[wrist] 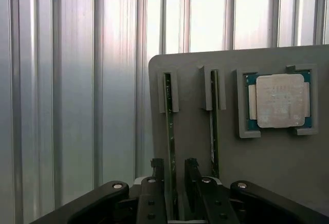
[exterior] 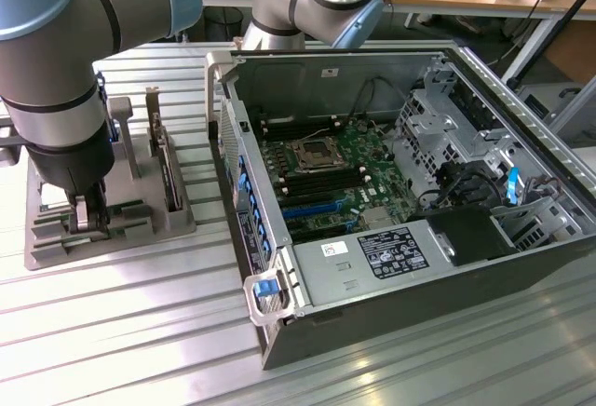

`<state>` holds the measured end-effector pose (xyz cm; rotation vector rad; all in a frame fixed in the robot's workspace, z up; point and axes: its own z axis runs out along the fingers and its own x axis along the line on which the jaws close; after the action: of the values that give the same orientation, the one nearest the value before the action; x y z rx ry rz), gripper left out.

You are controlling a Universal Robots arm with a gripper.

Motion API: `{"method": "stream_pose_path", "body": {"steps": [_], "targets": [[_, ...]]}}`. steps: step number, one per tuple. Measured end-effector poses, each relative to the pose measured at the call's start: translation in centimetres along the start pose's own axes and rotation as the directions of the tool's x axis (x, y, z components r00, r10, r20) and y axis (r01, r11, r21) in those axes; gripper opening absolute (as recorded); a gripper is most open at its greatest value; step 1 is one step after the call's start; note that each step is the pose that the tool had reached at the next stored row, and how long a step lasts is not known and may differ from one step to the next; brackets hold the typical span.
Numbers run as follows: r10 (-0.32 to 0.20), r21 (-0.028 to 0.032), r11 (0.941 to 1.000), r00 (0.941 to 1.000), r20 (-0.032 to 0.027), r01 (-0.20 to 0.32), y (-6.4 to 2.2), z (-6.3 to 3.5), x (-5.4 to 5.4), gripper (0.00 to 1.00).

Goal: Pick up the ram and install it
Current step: 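Pick up the ram and move it above insertion slot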

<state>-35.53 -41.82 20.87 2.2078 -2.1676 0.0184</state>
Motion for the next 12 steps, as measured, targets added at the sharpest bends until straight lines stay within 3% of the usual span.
{"method": "stream_pose_path", "body": {"steps": [2,5,12], "targets": [[0.0,0.0001,1.0,1.0,0.0001,0.0,0.0,0.01,0.0,0.29],[0.0,0.0,1.0,1.0,0.0001,0.0,0.0,0.01,0.0,0.12],[0.0,0.0001,1.0,1.0,0.0,0.0,0.0,0.01,0.0,0.12]]}}
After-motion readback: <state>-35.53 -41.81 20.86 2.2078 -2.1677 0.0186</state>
